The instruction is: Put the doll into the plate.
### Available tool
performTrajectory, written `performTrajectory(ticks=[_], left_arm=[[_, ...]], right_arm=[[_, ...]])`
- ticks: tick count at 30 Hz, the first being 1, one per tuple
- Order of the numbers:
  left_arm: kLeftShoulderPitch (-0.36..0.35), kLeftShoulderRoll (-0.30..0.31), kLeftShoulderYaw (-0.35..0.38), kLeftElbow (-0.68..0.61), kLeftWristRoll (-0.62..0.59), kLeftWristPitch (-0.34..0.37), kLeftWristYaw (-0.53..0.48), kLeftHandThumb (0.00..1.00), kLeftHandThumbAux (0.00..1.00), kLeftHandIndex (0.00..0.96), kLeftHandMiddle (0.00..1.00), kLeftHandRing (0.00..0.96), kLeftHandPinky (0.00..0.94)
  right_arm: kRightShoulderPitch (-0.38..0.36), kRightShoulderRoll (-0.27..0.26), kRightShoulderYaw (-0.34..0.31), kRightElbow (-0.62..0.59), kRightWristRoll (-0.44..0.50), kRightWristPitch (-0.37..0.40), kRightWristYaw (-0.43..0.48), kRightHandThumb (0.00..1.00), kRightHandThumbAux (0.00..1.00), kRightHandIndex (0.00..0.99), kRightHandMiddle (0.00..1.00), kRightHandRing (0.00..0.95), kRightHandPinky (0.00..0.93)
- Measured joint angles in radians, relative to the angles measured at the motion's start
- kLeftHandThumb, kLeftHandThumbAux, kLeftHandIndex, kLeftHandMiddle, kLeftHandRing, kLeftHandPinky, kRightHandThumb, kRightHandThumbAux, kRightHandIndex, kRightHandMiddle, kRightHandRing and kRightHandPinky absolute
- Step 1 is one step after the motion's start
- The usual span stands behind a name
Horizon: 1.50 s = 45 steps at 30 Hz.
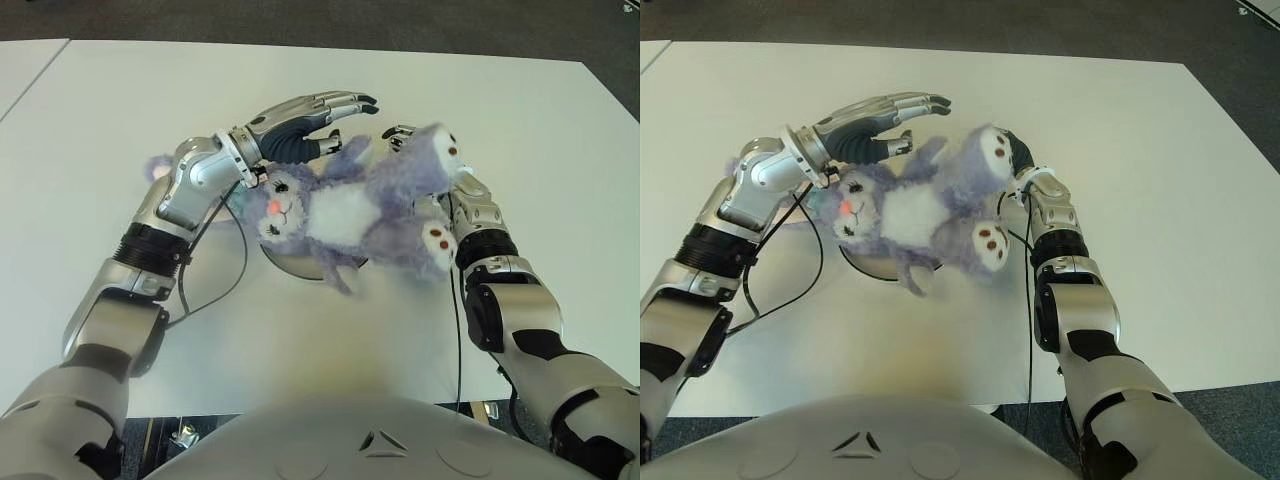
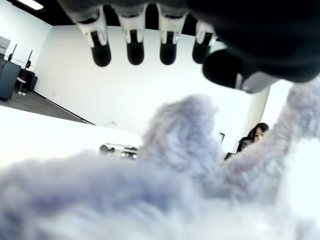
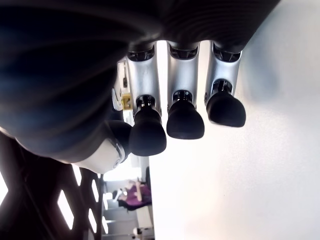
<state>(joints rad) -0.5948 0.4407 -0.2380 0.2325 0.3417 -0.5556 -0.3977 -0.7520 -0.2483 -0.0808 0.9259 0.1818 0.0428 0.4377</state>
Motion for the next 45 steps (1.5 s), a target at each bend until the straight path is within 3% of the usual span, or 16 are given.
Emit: performTrajectory(ticks=[6,12,30,40,45], left_arm=[[0.016,-0.001,0.023,0.0,0.007,0.004,0.05,0.756,0.243,0.0,0.0,0.0,0.0],[0.033,-0.001,0.053,0.014,0.025,-0.005,0.141,0.434,0.238,0.0,0.0,0.0,0.0],[0.055,0.021,0.195,0.038,0.026,0.007,0.321,0.038,0.212,0.0,0.0,0.0,0.0],[0.044,0.098,0.304,0.211,-0.024,-0.021,0.389,0.0,0.215,0.0,0.0,0.0,0.0],[0.025,0.107,0.337,0.271,-0.082,-0.036,0.395,0.0,0.24,0.0,0.0,0.0,0.0]], right_arm=[[0.0,0.0,0.0,0.0,0.0,0.0,0.0,0.69,0.728,0.438,0.826,0.81,0.806],[0.0,0.0,0.002,-0.001,-0.001,0.0,-0.001,0.689,0.729,0.438,0.839,0.824,0.82],[-0.006,-0.001,0.017,0.003,-0.014,0.0,-0.002,0.688,0.73,0.437,0.842,0.825,0.815],[-0.009,-0.002,0.02,0.007,-0.022,-0.003,0.0,0.687,0.73,0.437,0.843,0.825,0.817],[-0.012,-0.003,0.02,0.014,-0.023,-0.005,0.0,0.687,0.729,0.438,0.834,0.816,0.797]])
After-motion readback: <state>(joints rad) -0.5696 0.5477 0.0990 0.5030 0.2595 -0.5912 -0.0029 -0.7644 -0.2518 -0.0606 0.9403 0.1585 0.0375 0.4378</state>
